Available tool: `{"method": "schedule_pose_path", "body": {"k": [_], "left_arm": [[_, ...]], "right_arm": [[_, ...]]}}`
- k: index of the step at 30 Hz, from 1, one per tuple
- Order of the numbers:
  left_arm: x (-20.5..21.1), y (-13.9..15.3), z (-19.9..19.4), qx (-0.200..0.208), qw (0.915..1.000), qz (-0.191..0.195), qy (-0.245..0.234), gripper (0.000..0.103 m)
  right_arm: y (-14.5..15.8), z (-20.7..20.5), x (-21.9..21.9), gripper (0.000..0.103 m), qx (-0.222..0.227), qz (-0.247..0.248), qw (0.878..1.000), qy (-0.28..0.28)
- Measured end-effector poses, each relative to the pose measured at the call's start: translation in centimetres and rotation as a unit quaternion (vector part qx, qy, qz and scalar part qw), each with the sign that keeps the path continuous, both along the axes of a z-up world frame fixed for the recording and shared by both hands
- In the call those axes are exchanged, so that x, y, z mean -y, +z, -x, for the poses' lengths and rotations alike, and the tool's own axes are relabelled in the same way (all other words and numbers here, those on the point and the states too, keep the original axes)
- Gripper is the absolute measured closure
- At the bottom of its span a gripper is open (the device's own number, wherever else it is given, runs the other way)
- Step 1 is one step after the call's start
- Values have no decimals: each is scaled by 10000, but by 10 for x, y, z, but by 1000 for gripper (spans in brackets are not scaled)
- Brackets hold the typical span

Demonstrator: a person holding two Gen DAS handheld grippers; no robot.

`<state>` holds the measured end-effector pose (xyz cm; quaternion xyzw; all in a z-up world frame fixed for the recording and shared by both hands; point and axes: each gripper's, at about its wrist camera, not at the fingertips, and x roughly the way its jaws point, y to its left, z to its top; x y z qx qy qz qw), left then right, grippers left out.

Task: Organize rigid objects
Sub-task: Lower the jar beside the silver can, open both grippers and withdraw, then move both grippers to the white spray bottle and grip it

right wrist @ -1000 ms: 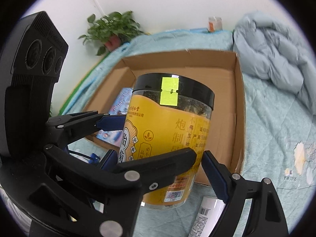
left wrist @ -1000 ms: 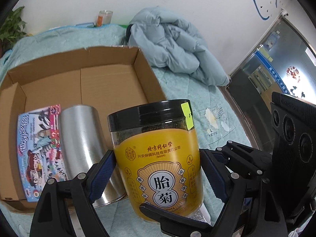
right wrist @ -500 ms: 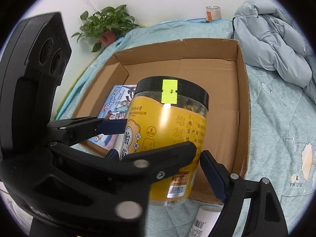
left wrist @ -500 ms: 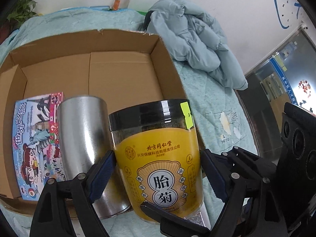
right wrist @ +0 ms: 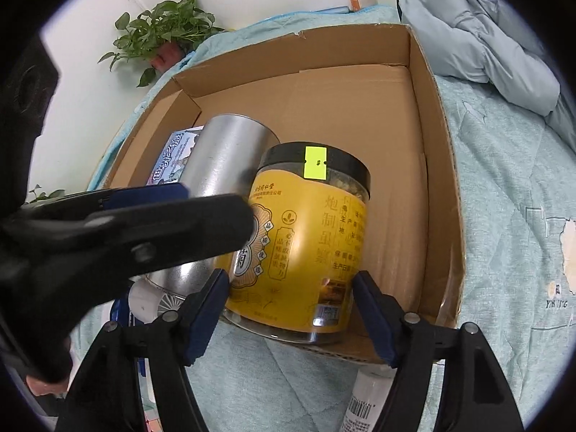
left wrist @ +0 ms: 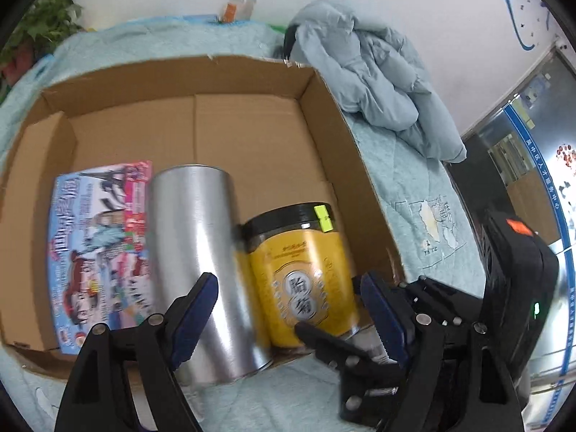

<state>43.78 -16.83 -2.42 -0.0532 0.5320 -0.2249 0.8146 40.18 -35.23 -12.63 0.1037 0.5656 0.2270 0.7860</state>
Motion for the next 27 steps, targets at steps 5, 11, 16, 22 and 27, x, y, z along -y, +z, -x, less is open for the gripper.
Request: {"method": "schedule_pose_path", "body": {"k": [5,11,16,22,27], "left_arm": [[-40,27,42,1029,9939,-175,342,21],[-96,53,108,2464,9606,-819,993,2],[-122,43,138,2098,9727,-609,784,100],[-135,42,182,2712,9491,-745,1421,1],[-145,38,196,2638,9520,-575,1444,1]], "right_arm": [[17,19,3,24,356,70,9993,-105],[46,84,4,18,1539,457,9844,-714],[48,121,-4,64,2163,772,9688,-935],[63,147,2,0,2525,603,9587,-1162],[62,164,9,1,2617,453,9570,-1170]]}}
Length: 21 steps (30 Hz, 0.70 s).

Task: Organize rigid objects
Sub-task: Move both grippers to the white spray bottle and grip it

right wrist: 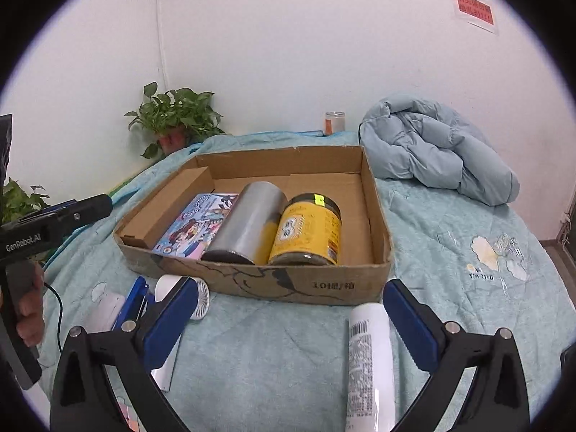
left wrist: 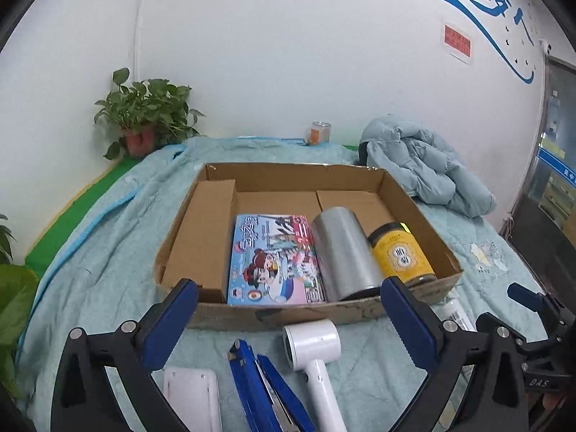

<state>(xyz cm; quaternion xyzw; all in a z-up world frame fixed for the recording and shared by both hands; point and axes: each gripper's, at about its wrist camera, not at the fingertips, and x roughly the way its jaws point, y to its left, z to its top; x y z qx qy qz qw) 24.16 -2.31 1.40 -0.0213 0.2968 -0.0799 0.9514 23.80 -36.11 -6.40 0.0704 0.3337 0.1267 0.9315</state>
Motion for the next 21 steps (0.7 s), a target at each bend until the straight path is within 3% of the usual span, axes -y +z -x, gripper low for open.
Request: {"method": "schedule_pose_path", "body": {"k": [4,8,12,13,17,21], "left_arm": [[-4,-5,17,-17,9998,173,-8,1],[12,-17,21,-322,9989,318,-157,1],[37,-32,21,-642,9945,593,-579,1],[42,-36,21,-720,9932,621,-673,1],[68,-53,13,-1297,9811,813,-1181,1],[91,-69,2,-1859,9622,1228,-1568,1]], "right_arm": [[-12,9,15,1,-260,-67,9996,-109],[-42,17,35,4,-842,335,9954,-315],[-70,17,53,29,-1588,122,9869,-254],[-75,17,54,31,-1706,125,9850,-211],[-87,16,51,62,-1920,120,9813,-27],[-87,19,50,62,-1884,258,9817,99]]}}
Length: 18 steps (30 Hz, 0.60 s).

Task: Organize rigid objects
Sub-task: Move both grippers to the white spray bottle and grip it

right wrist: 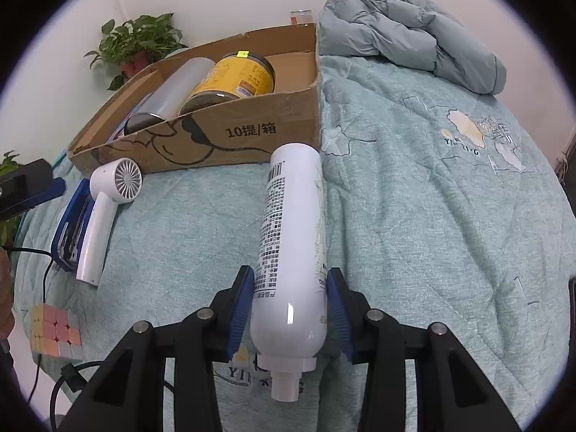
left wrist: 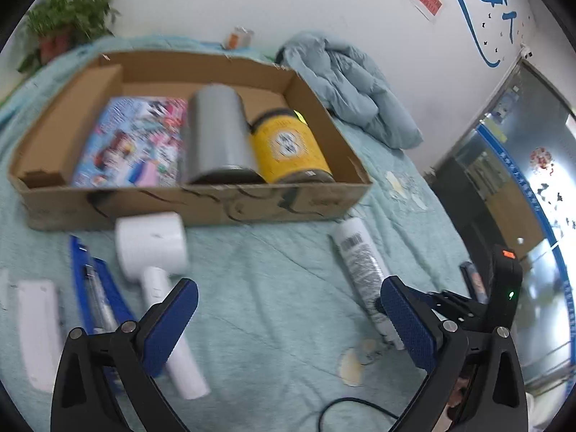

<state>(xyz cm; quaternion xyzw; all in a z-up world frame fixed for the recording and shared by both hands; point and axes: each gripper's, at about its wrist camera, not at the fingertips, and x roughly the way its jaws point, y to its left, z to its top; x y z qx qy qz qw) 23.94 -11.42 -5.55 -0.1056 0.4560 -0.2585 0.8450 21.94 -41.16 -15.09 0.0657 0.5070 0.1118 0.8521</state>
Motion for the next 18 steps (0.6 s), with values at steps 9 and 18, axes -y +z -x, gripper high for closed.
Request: {"method": "schedule_pose_path", "body": {"k": [9,18], "left_arm": [[46,-40,-28,-1225,9857,817,-819,7],[71,-77,-45,-1669,9824,288,-785,33]], "right_arm": [[17,43,-35,62,373,-21,9925,1168],[11,28,-19,41,-55,-1165,9904,747]]}}
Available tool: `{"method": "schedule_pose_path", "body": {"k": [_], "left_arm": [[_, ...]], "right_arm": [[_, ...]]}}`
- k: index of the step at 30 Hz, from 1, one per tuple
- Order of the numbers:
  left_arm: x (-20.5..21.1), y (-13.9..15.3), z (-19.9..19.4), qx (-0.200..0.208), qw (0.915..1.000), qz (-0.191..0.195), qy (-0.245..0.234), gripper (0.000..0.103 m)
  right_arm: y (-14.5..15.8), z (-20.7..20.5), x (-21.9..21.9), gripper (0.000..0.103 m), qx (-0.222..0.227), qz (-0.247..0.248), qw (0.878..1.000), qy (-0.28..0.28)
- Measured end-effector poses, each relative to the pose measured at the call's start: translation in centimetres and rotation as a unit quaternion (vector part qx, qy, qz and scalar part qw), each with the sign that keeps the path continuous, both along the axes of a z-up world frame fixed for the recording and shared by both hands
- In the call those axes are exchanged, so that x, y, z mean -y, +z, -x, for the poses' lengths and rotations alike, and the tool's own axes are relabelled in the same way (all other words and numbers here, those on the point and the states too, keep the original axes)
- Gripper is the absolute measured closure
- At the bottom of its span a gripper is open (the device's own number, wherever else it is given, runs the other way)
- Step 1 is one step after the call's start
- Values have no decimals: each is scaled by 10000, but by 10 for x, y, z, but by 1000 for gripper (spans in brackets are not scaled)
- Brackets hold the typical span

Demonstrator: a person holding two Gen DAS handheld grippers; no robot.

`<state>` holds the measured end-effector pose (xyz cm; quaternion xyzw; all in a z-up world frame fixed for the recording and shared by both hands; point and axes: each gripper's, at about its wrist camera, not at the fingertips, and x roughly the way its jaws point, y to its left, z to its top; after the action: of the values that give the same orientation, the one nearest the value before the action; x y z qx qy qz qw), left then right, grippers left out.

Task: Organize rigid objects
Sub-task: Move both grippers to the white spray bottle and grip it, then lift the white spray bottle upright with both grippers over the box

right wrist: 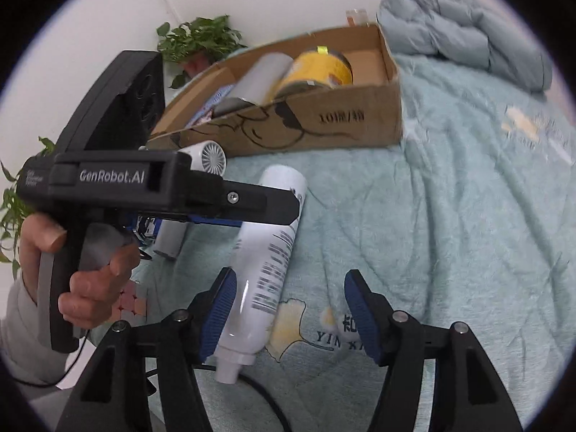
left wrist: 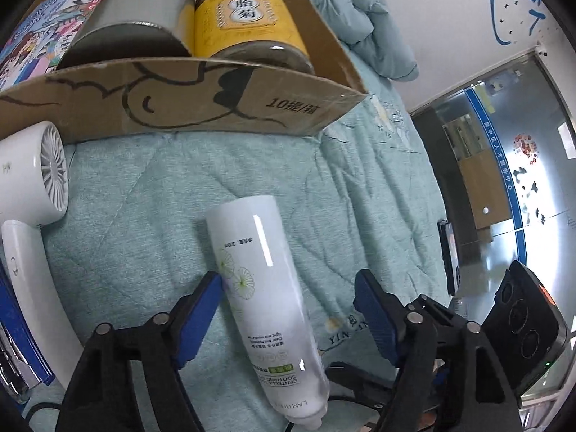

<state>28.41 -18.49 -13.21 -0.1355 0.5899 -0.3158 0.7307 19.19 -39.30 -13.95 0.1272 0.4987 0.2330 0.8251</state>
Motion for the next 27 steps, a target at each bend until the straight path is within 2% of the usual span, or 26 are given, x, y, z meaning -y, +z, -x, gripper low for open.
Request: {"method": "schedule_pose_path", "body": {"k": [2,5,10,14,19,23,27], "left_arm": [[-1,-6,-3,-106,9999,-29,18,44],[1,-21,-6,-284,9995,-158,37,53],[0,-23,-11,-279,9995,-136,49,56],[-1,-18,-10,-266,9995,-157,56,58],[-4,19,-1,213,9994,-218,140,60],[-7,55,-4,683,9973,-109,250,61],[-6,90,-17,1106,9935,-161,219,61]], "right_arm": [[-3,-4,-5,42,-135,-99,9999,40],[-7,-10,-18,52,-321,-356,9986,211],[-14,-19,-38,54,-478,-61,9986,207],[-15,-22,-41,55,-542,-18,9983,220],[-3,-27,-39,57,-471,-104,9988,113],[22,-39,-33,59,-134,-140,9998,11],[44,-54,-32,60,149,-103,9998,-26]]}}
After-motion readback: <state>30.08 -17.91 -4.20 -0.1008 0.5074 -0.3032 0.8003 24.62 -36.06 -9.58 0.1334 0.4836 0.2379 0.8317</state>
